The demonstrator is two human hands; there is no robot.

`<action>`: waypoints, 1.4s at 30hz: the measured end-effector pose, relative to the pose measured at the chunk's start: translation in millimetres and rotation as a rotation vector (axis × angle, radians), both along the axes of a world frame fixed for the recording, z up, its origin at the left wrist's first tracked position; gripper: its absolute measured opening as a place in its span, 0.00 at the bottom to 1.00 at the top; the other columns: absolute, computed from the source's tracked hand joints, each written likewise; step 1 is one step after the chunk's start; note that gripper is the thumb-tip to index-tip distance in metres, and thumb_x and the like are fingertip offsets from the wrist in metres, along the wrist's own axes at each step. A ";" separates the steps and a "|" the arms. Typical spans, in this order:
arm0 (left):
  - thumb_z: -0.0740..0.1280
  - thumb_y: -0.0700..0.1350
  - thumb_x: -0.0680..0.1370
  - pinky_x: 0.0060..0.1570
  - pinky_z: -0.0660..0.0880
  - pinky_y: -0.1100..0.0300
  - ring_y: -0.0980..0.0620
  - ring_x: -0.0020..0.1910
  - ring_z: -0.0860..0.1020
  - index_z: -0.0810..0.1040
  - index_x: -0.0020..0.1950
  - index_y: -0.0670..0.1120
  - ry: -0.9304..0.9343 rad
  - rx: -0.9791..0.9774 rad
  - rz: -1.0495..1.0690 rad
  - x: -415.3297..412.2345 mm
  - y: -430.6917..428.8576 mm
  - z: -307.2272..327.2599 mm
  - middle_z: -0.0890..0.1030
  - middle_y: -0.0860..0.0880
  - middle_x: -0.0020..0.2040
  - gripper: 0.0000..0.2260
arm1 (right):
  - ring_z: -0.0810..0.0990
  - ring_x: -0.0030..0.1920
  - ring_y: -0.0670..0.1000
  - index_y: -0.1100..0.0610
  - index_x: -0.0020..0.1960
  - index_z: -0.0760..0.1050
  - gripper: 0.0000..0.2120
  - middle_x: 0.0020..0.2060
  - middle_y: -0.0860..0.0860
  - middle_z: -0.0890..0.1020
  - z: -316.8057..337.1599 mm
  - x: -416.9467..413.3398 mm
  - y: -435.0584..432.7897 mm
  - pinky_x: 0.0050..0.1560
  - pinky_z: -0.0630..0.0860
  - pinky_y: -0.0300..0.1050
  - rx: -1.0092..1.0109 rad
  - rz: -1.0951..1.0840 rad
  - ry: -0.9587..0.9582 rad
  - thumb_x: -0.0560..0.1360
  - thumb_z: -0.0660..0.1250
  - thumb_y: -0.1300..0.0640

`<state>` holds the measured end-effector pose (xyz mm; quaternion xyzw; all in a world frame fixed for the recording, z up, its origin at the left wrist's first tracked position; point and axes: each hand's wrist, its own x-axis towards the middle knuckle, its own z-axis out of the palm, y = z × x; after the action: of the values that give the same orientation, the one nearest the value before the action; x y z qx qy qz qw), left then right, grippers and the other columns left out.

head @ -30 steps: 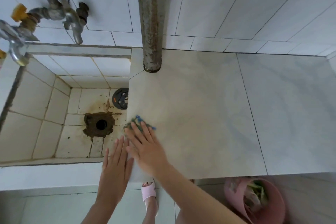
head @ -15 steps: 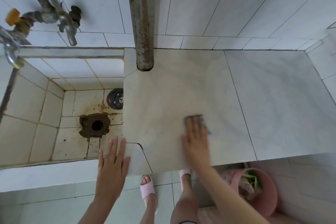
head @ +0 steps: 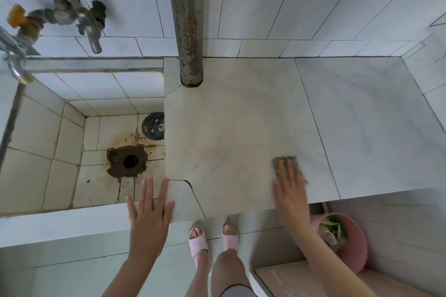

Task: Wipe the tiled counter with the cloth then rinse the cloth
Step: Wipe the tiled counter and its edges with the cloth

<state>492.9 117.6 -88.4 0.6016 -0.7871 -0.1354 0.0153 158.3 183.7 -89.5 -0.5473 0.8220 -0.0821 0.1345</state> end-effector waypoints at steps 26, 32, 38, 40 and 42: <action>0.42 0.59 0.80 0.72 0.49 0.40 0.43 0.76 0.50 0.52 0.77 0.47 -0.008 -0.003 0.081 10.7 11.5 -1.9 0.51 0.42 0.77 0.28 | 0.41 0.76 0.53 0.49 0.76 0.41 0.28 0.76 0.47 0.42 9.5 2.6 39.6 0.73 0.31 0.47 0.041 -0.277 -0.062 0.78 0.39 0.42; 0.47 0.60 0.78 0.73 0.50 0.42 0.43 0.76 0.51 0.53 0.77 0.44 -0.021 0.000 0.194 13.3 17.2 1.0 0.53 0.42 0.77 0.31 | 0.51 0.76 0.53 0.51 0.76 0.53 0.24 0.77 0.46 0.47 13.8 130.7 22.0 0.74 0.47 0.47 -0.034 0.189 -0.119 0.80 0.48 0.52; 0.43 0.63 0.79 0.73 0.50 0.44 0.42 0.76 0.49 0.52 0.77 0.45 0.012 -0.007 0.256 35.9 13.9 -0.1 0.50 0.40 0.77 0.32 | 0.47 0.76 0.52 0.50 0.77 0.48 0.24 0.77 0.48 0.50 10.4 195.2 -12.2 0.74 0.49 0.50 -0.009 0.656 -0.012 0.82 0.46 0.50; 0.44 0.63 0.78 0.73 0.49 0.45 0.42 0.76 0.49 0.53 0.77 0.45 0.020 -0.012 0.270 42.6 11.2 -0.8 0.50 0.39 0.77 0.32 | 0.47 0.76 0.51 0.49 0.77 0.49 0.23 0.77 0.47 0.52 7.9 196.1 -19.6 0.74 0.49 0.50 -0.018 0.721 0.009 0.83 0.46 0.50; 0.43 0.62 0.79 0.73 0.51 0.42 0.39 0.75 0.51 0.56 0.76 0.43 0.012 -0.030 0.345 50.0 7.4 -0.3 0.53 0.37 0.76 0.32 | 0.49 0.76 0.51 0.49 0.77 0.51 0.23 0.76 0.47 0.54 7.4 190.8 -24.5 0.74 0.52 0.50 -0.028 0.770 0.001 0.82 0.45 0.49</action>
<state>542.9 125.0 -88.7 0.7268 -0.6738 -0.1225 0.0522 349.2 159.2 -82.1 -0.8178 0.5550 -0.0364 0.1475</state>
